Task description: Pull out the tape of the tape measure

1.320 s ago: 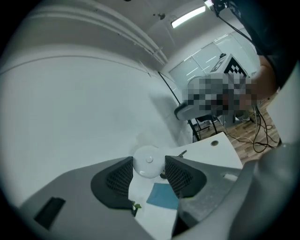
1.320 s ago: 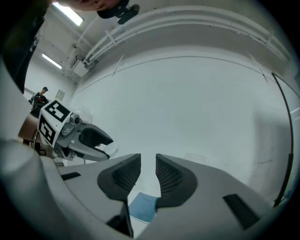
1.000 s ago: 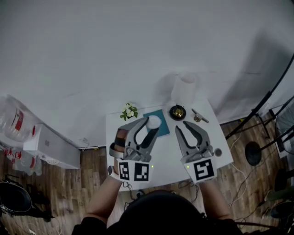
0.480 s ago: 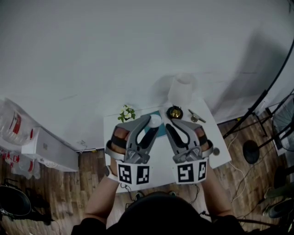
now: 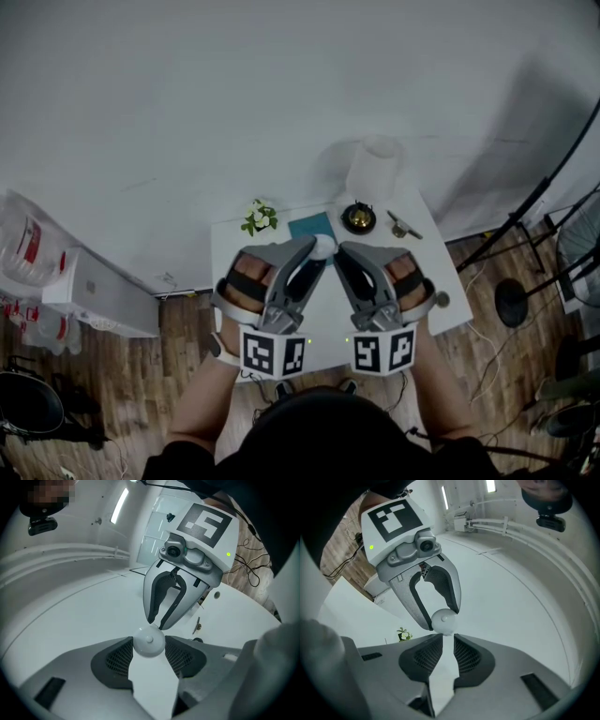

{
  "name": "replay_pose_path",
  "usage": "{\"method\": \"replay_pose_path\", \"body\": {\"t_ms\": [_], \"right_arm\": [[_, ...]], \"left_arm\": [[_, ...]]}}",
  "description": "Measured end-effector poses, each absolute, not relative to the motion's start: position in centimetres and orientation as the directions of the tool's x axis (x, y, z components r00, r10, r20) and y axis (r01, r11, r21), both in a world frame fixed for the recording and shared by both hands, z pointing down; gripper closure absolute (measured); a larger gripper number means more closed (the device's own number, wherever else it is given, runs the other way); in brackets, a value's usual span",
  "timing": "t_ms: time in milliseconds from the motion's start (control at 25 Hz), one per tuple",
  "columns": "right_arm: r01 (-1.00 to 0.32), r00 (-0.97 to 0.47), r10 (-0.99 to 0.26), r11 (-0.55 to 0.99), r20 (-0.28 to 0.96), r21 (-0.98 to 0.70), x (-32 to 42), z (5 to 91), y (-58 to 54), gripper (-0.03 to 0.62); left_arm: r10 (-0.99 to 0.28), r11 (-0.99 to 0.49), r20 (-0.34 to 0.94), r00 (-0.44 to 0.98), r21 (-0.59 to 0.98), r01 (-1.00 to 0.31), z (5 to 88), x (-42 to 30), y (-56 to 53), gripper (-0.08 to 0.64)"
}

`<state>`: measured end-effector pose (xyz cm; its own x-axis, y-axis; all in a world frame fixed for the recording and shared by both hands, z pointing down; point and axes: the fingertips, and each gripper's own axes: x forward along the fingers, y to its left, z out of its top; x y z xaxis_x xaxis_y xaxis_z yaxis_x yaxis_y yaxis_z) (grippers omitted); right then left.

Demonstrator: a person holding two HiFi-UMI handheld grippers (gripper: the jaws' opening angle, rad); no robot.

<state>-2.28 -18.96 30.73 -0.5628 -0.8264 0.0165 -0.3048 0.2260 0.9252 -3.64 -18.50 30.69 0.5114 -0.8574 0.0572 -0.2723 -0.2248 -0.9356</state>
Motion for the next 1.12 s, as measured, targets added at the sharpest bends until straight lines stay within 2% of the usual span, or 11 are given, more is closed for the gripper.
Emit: {"method": "replay_pose_path", "body": {"t_ms": [240, 480, 760, 880, 960, 1000, 1120], "right_arm": [[-0.237, -0.541, -0.840, 0.199, 0.041, 0.951, -2.2, 32.1, -18.7, 0.524], [-0.266, -0.515, -0.854, 0.238, 0.071, 0.934, -1.1, 33.2, -18.7, 0.557], [-0.245, -0.520, -0.851, 0.231, 0.073, 0.942, -1.4, 33.3, -18.2, 0.508], [-0.232, -0.518, -0.852, 0.220, 0.071, 0.948, -1.7, 33.6, -18.2, 0.506], [-0.239, -0.514, -0.855, 0.216, 0.066, 0.947, -1.6, 33.7, -18.2, 0.533], [-0.244, -0.514, -0.855, 0.221, 0.068, 0.944, -1.6, 33.8, -18.3, 0.573], [-0.269, -0.518, -0.852, 0.244, 0.074, 0.932, -1.7, 34.0, -18.2, 0.581]], "left_arm": [[-0.854, -0.240, 0.099, 0.512, -0.946, -0.218, 31.6, -3.3, -18.0, 0.347], [-0.849, -0.273, 0.110, 0.517, -0.929, -0.251, 32.1, -3.5, -17.9, 0.348], [-0.842, -0.288, 0.127, 0.525, -0.928, -0.237, 32.4, -3.0, -17.5, 0.347], [-0.839, -0.294, 0.132, 0.527, -0.926, -0.236, 32.7, -2.7, -17.6, 0.347], [-0.837, -0.302, 0.136, 0.530, -0.922, -0.241, 32.8, -2.7, -17.5, 0.347], [-0.835, -0.307, 0.137, 0.533, -0.919, -0.245, 32.9, -2.7, -17.5, 0.347], [-0.833, -0.316, 0.139, 0.536, -0.914, -0.256, 33.1, -2.9, -17.5, 0.347]]}}
